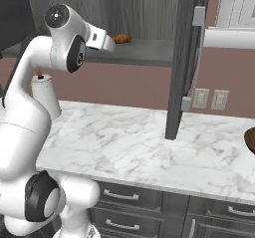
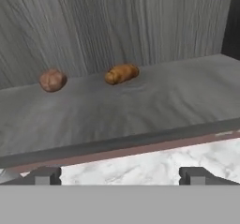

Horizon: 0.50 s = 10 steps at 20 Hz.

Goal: Pick the potatos from the cabinet and place them in one bowl. Pick the corn from the sink and place it in the other bowl.

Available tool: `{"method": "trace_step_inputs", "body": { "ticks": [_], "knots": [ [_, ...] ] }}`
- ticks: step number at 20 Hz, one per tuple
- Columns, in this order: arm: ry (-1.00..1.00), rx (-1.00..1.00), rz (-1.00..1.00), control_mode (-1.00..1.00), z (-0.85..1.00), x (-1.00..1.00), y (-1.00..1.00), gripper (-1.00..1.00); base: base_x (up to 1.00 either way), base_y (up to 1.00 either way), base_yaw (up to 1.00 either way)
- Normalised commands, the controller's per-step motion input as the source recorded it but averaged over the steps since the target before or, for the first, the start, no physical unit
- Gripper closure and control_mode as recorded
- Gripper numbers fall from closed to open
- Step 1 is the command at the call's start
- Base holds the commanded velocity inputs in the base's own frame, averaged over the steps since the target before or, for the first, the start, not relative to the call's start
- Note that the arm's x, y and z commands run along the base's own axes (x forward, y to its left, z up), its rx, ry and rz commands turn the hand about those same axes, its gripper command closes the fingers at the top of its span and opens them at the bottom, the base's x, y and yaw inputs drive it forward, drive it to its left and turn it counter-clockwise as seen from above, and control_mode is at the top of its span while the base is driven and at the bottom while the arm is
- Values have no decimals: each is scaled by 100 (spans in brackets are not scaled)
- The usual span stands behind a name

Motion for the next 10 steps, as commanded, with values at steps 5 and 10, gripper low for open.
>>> {"method": "trace_step_inputs", "body": {
  "ticks": [5,10],
  "knots": [
    [16,0,-7,-100,21,75,0,-100,0,0,0],
    [13,0,-8,-100,8,67,0,-100,0,0,0]
  ]
}}
